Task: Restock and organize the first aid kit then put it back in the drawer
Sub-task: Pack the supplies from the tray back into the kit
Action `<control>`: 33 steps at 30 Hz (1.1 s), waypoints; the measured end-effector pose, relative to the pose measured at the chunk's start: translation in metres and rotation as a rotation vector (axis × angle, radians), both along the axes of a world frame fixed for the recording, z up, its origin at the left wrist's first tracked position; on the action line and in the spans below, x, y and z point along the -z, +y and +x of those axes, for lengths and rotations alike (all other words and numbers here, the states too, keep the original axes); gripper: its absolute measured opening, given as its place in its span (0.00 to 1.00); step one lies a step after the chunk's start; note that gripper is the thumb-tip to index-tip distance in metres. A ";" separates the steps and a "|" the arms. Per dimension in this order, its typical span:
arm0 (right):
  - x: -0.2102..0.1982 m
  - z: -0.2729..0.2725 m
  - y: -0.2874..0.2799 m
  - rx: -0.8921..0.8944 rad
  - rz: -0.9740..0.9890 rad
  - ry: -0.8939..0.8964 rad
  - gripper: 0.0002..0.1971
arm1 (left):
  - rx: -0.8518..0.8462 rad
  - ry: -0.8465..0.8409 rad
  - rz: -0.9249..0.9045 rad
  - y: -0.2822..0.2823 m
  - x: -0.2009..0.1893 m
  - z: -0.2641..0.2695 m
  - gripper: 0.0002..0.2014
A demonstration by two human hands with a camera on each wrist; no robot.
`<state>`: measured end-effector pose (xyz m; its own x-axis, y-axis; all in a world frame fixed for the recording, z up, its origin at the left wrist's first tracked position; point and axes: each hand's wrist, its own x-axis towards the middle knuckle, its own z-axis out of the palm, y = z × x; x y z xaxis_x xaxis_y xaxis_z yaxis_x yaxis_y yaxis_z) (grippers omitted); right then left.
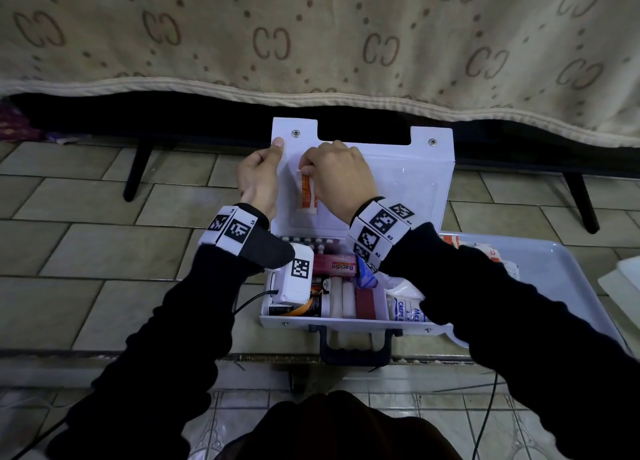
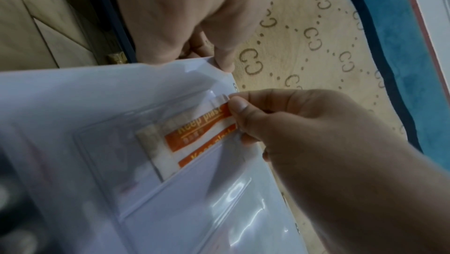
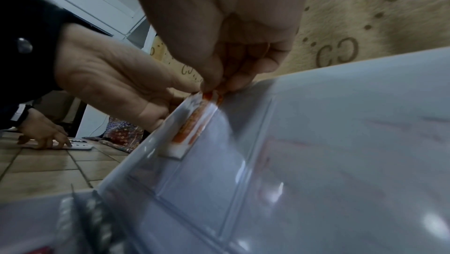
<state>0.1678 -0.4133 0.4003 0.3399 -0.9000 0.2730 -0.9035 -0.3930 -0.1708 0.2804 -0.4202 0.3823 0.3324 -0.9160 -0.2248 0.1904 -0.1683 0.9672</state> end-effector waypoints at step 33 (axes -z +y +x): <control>-0.016 -0.018 -0.015 0.232 0.234 -0.057 0.32 | -0.028 0.023 -0.044 0.006 0.003 -0.001 0.12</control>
<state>0.1498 -0.4281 0.4165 0.1090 -0.9921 0.0627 -0.9508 -0.1224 -0.2845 0.2799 -0.4138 0.3793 0.3534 -0.9154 -0.1926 0.2172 -0.1199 0.9687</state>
